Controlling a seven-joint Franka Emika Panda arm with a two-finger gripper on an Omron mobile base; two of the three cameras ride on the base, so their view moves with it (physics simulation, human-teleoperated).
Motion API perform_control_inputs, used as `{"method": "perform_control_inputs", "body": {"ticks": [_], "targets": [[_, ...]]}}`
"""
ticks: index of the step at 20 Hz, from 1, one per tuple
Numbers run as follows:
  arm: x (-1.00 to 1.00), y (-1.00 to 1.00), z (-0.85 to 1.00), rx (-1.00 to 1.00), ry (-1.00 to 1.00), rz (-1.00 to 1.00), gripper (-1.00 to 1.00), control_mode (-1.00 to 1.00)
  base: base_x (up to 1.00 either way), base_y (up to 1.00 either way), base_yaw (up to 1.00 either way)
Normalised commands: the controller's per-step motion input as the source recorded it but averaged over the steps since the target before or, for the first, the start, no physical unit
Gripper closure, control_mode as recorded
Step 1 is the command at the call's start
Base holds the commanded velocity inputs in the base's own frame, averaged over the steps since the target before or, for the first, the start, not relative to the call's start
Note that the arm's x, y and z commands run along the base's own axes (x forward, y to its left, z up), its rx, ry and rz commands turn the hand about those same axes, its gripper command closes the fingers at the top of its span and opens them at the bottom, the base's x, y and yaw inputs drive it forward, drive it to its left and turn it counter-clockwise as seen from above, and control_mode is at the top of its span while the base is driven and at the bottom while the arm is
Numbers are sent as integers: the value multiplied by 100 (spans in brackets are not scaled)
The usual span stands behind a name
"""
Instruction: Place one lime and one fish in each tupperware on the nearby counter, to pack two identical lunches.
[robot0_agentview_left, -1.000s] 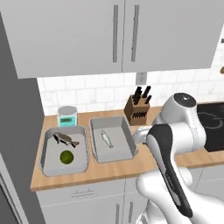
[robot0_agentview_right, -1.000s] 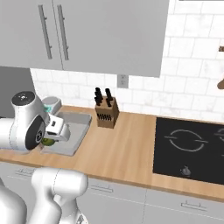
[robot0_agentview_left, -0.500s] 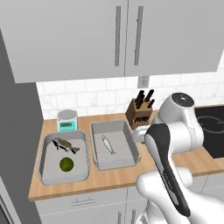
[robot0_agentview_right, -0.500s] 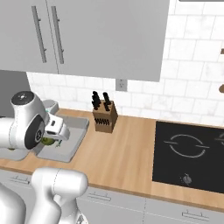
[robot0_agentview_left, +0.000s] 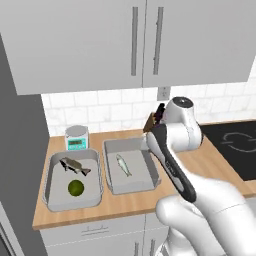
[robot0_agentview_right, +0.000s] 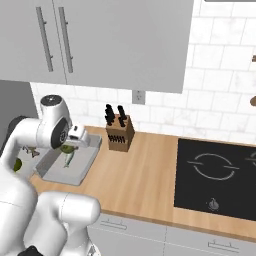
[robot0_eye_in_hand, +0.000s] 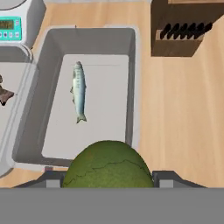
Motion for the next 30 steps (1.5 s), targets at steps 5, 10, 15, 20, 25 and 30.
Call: {"method": "perform_control_inputs", "body": {"ticks": [5,10,15,20,25,30], "targets": [[96,46,-95,-12,25,2,100,-100,0,0,0],[42,9,-91,-6,1,1,100,-100,0,0,0],[67,0,-49,-1,5,4,100,-100,0,0,0],[63,0,-10,0,9,5,100,-100,0,0,0],[13,0,-3,0,8,1,100,-100,0,0,0],[0,1,-45,0,1,0,100,-100,0,0,0]]}}
